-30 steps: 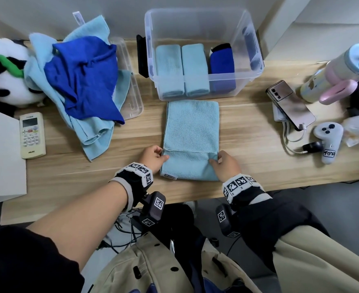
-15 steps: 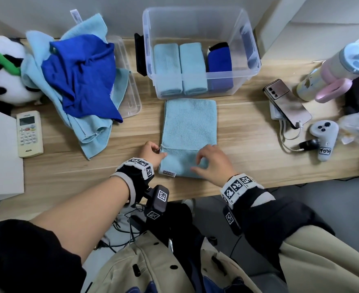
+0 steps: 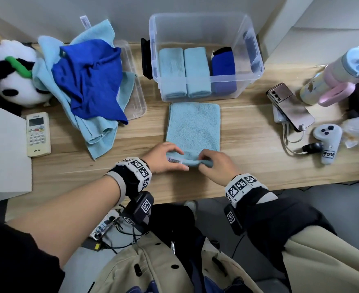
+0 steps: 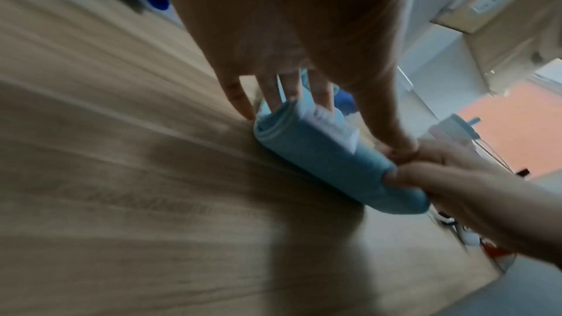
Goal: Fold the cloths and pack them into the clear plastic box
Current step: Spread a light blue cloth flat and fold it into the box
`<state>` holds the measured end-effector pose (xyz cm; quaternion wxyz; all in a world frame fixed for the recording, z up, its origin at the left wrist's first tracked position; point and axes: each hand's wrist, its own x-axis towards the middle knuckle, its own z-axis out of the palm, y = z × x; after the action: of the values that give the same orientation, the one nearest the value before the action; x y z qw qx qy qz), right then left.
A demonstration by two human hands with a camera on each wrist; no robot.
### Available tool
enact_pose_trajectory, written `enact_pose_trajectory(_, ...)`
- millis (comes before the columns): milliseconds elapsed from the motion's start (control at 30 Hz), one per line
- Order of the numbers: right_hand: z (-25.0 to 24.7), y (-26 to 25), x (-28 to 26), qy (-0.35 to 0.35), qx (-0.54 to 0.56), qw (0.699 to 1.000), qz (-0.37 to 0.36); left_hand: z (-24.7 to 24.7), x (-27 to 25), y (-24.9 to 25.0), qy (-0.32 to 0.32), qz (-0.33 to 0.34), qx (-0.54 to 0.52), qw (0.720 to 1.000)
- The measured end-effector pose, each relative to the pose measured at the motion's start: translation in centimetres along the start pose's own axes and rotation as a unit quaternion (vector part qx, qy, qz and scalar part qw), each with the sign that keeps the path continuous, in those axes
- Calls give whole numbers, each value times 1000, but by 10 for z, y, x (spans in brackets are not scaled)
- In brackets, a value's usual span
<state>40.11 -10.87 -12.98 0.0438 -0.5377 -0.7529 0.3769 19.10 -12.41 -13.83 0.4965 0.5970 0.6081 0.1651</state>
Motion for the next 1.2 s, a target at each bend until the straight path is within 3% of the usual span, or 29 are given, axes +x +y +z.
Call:
enact_pose_trajectory(100, -11, -3, 3, 6, 43, 999, 19, 1, 3, -7, -39, -22, 28, 999)
enact_pose_trajectory(300, -17, 17, 6, 56, 137, 986, 83, 1, 8, -24, 71, -70, -41, 994)
enact_pose_trajectory(533, -7, 32, 4, 57, 186, 973, 127, 3, 12, -31, 98, -110, -131, 980)
enact_pose_trajectory(733, -3, 31, 7, 55, 115, 978, 164, 4, 18, -31, 111, -153, -134, 973)
enact_pose_trajectory(1200, 2, 21, 21, 47, -9, 971, 234, 6, 30, -23, 120, -221, 49, 967)
